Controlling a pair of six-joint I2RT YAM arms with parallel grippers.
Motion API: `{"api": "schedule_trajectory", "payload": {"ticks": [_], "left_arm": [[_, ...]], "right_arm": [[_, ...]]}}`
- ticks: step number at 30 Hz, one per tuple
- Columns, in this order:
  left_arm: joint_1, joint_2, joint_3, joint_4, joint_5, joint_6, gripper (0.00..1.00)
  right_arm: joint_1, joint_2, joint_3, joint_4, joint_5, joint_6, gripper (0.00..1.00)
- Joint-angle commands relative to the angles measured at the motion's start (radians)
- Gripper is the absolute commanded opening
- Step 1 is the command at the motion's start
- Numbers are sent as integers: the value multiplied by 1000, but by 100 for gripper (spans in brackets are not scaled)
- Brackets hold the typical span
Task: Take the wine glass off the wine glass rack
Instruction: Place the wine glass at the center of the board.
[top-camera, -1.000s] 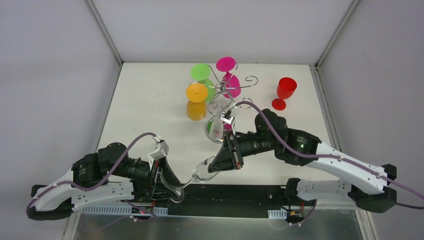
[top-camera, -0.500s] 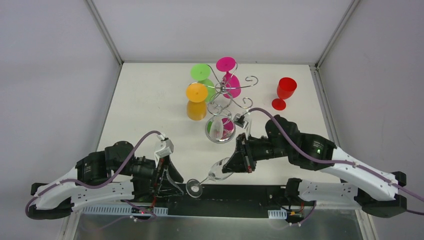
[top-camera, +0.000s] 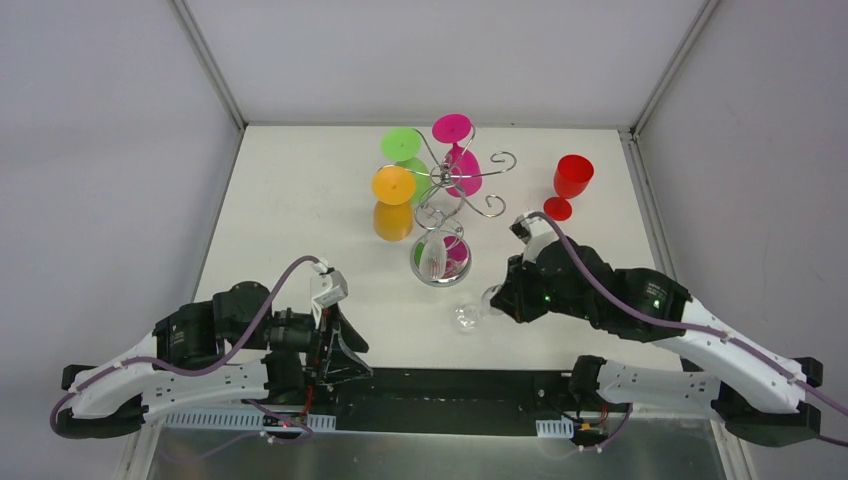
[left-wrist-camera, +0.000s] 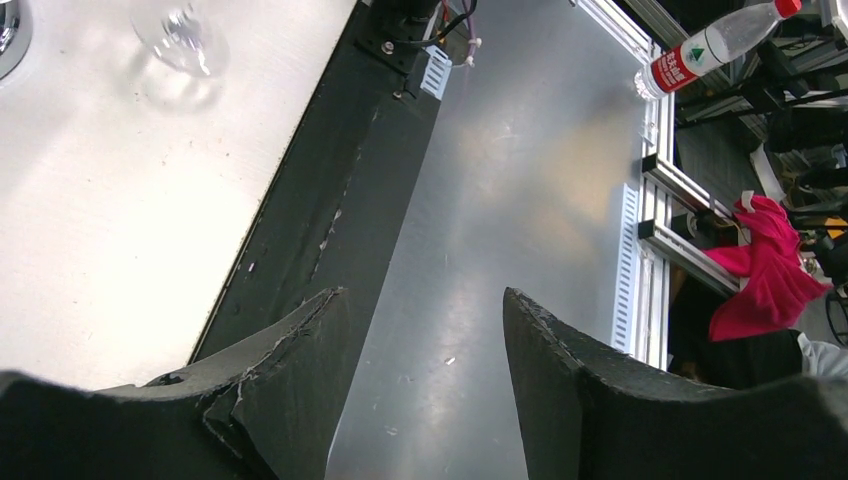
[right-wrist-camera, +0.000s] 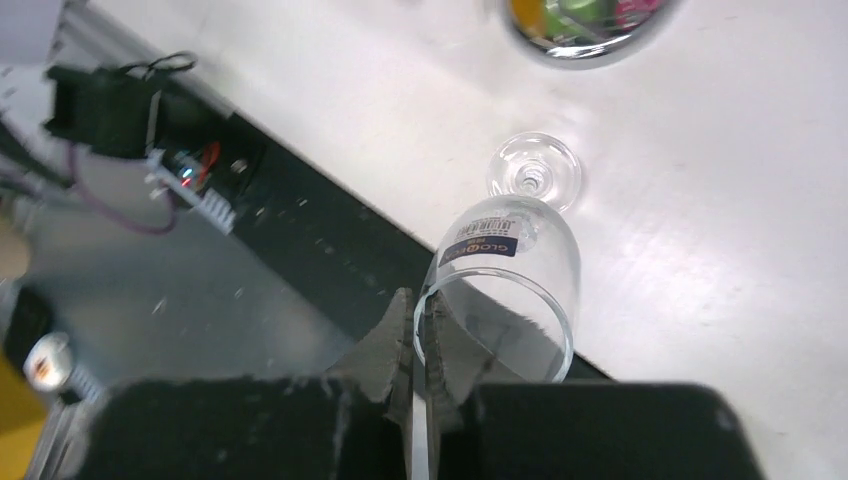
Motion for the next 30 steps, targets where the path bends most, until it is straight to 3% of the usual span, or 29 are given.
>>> {"api": "schedule_trajectory", "payload": {"ticks": [1, 10, 20, 30], "left_arm": [[-5, 8, 18, 28, -29, 1, 59], [-5, 8, 10, 30, -38, 1, 58], [-4, 1, 0, 30, -99, -12, 59], [-5, -46, -24, 30, -98, -16, 59]], "right_arm": [[-51, -13, 60, -34, 199, -48, 0], [-262, 59, 75, -57, 295, -132, 0], [-655, 133, 66, 32, 167, -192, 0], [-853, 254, 167, 51, 92, -193, 0]]}}
